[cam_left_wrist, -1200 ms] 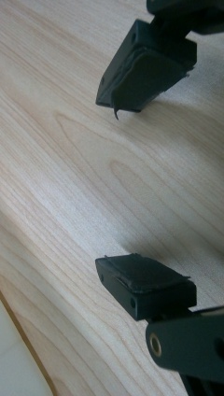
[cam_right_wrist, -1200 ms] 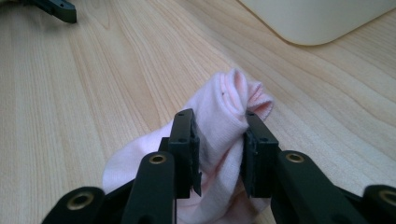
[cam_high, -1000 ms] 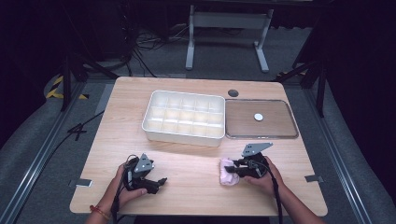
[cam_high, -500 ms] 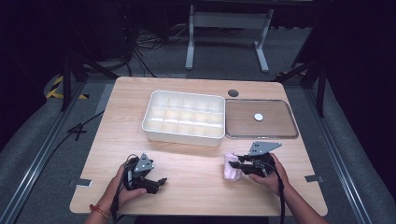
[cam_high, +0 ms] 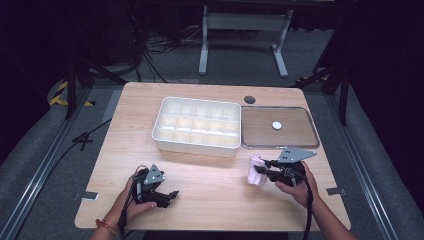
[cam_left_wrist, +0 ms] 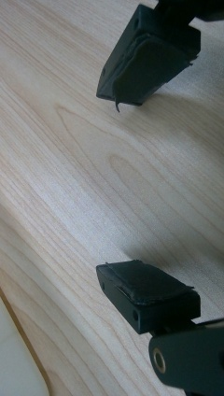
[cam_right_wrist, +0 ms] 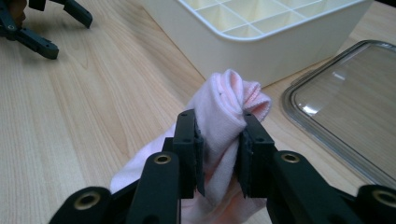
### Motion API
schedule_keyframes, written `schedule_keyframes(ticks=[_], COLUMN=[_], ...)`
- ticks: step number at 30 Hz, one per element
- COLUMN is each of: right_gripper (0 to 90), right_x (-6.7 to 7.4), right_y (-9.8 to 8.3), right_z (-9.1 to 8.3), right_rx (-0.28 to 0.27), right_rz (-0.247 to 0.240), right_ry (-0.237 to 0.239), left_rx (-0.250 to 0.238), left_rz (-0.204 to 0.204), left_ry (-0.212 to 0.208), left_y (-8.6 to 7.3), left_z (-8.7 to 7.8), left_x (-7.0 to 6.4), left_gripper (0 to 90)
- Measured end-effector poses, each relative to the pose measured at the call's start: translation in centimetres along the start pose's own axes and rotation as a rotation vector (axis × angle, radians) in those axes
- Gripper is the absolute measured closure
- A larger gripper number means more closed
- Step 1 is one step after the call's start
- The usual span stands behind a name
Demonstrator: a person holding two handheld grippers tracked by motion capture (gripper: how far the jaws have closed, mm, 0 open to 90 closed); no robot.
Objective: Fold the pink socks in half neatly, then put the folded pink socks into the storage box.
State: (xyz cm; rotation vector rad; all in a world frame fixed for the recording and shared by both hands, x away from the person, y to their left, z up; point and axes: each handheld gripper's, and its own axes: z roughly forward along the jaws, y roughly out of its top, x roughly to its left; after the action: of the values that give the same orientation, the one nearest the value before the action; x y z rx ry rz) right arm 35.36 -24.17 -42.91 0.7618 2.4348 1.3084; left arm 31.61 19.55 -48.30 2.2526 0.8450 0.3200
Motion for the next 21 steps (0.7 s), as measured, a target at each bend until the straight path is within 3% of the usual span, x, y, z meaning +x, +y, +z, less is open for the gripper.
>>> schedule_keyframes(ticks=[10, 21], right_gripper=[72.5, 72.4], right_x=[-0.5, -0.8], right_y=[0.4, 1.8], right_z=[-1.3, -2.5], right_rx=[-0.048, -0.098], right_rz=[0.012, -0.013], right_ry=[-0.027, -0.053], left_rx=[0.006, 0.003], left_rz=[0.003, 0.004], left_ry=[-0.004, -0.005], left_y=[0.0, 0.1], left_z=[0.0, 0.1], left_x=[0.0, 0.0], left_gripper=[14.0, 13.2])
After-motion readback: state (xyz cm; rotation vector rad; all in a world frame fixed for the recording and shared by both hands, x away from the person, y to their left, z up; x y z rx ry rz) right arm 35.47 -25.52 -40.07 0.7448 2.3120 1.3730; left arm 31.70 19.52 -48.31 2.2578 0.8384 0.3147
